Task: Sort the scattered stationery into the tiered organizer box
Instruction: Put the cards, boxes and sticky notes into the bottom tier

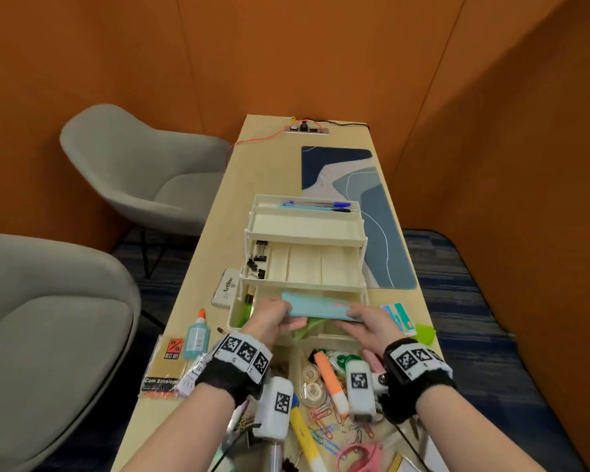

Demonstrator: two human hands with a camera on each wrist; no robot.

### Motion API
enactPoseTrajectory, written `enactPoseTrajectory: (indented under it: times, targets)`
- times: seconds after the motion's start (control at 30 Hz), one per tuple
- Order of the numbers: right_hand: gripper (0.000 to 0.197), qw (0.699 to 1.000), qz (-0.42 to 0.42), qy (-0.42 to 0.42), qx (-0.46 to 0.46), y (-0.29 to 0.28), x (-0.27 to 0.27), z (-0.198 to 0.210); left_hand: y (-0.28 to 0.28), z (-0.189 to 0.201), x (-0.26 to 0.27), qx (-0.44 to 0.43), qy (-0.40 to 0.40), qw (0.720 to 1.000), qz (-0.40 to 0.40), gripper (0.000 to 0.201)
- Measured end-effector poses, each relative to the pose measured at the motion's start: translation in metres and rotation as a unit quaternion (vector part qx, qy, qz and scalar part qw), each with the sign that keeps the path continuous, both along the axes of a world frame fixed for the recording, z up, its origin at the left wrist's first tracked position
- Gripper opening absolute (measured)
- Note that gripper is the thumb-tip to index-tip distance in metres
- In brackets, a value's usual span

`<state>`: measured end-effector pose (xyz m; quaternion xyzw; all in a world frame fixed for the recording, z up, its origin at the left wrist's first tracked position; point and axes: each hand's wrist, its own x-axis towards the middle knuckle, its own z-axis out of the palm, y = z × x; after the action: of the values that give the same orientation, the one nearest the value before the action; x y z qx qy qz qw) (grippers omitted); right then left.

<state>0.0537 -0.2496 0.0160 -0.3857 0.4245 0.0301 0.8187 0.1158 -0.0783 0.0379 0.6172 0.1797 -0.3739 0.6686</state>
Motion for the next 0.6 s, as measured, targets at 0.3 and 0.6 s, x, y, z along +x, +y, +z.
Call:
enactPoseTrajectory:
  times: [0.3, 0.6]
  targets:
    - [0.042, 0.999, -0.037, 0.026, -0.002, 0.014, 0.021, -0.005, -0.009, -0.005, 0.018, 0.02, -0.026, 0.998, 0.045, 0.016]
    - [0.05, 0.954, 0.11, 0.075, -0.268, 0.028, 0.002, 0.003, -0.03, -0.028, -0.008, 0.336, -0.326, 0.785, -0.406, 0.031]
